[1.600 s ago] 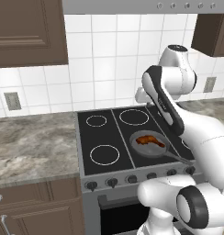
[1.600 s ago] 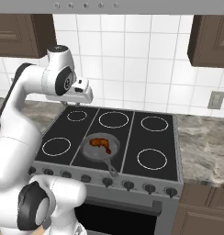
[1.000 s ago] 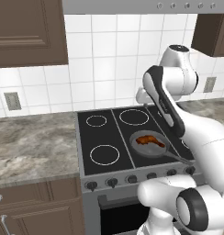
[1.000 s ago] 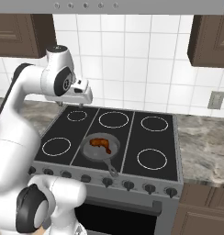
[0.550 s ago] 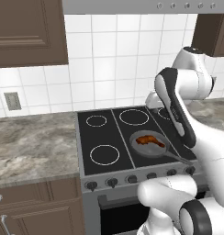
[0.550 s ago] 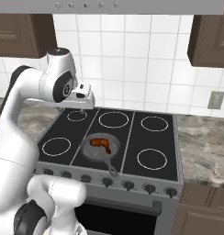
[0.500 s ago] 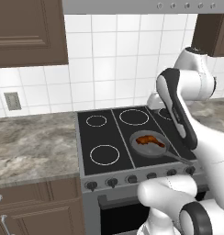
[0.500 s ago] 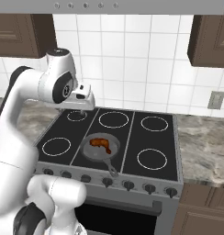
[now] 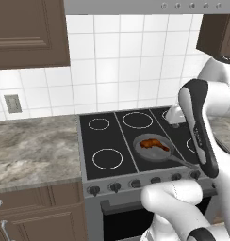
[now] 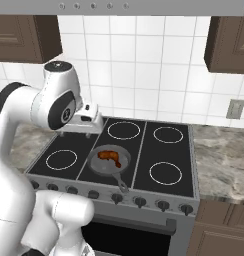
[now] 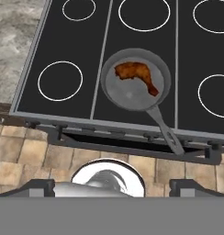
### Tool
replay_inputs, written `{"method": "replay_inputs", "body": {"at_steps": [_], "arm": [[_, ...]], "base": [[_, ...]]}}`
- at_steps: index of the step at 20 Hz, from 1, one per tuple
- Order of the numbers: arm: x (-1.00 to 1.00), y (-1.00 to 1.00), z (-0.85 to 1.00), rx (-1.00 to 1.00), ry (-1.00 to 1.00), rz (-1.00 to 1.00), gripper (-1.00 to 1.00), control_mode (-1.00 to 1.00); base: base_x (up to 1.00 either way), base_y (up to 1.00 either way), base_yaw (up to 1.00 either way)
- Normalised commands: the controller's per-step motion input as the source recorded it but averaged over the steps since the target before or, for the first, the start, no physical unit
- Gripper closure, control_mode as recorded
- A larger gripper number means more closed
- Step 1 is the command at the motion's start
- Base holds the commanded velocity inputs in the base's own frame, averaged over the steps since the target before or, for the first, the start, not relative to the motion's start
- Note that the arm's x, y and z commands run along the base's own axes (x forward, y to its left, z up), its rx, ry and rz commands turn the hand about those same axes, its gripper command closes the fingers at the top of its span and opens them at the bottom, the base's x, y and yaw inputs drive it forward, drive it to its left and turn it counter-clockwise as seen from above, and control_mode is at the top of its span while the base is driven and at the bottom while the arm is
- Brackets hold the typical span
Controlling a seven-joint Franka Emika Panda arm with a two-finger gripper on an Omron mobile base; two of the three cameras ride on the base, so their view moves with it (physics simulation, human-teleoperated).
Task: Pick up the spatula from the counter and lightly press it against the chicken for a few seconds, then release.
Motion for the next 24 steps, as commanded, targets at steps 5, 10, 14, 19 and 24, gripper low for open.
{"method": "replay_inputs", "body": {"at_steps": [5, 10, 14, 19, 24], "arm": [[-0.62, -0.04, 0.00, -0.01, 0.00, 0.00, -1.00, -1.00], [-0.53, -0.02, 0.00, 0.00, 0.00, 0.00, -1.00, -1.00], [-0.53, -0.04, 0.00, 0.00, 0.00, 0.00, -1.00, -1.00], [-0.39, -0.02, 0.00, 0.00, 0.02, 0.00, -1.00, -1.00], [-0.04, 0.00, 0.00, 0.00, 0.01, 0.00, -1.00, 1.00]], "base": [[0.00, 0.00, 0.00], [0.00, 0.00, 0.00], [0.00, 0.00, 0.00], [0.00, 0.00, 0.00], [-0.15, -0.01, 0.00]]}}
